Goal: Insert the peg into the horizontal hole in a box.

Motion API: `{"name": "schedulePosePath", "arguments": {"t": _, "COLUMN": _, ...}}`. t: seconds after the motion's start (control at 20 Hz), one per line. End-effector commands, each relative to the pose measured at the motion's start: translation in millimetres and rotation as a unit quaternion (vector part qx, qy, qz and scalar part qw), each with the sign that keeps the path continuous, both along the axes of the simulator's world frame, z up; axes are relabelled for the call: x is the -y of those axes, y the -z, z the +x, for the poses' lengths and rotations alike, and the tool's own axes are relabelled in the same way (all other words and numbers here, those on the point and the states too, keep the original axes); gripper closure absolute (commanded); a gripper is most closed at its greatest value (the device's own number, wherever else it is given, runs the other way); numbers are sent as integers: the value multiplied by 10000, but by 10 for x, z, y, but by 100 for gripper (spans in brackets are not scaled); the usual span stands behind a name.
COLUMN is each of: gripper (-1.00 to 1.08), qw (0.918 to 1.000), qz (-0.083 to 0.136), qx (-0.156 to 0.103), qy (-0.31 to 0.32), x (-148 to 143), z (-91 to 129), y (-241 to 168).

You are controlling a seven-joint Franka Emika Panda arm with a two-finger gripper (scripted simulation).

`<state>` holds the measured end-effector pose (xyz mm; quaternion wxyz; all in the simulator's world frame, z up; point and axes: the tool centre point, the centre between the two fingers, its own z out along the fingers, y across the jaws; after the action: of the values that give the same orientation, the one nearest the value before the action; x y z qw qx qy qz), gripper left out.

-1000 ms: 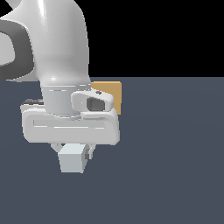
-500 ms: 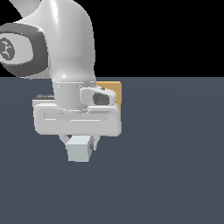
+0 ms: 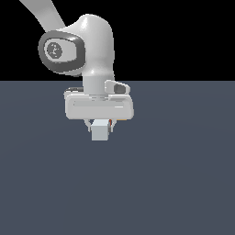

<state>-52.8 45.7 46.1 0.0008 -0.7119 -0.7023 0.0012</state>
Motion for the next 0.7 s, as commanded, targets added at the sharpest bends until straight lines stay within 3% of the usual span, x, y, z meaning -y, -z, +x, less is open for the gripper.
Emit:
{"name": "schedulePosePath", "arguments": {"t": 0.0, "gripper": 108, "qw": 10000, "qz": 0, "qx": 16, "qy": -29, "x": -262, "z": 75, "y": -63}}
{"name": "schedulePosePath", "arguments": {"t": 0.3, "gripper": 108, "qw": 10000, "qz": 1, "qx": 15, "qy": -83, "x": -668, "z": 185, "y": -137}}
{"name": "schedulePosePath", "arguments": {"t": 0.65, "gripper": 108, "qw": 9999, "qz": 3, "qx": 14, "qy": -100, "x": -774, "z": 224, "y": -154}}
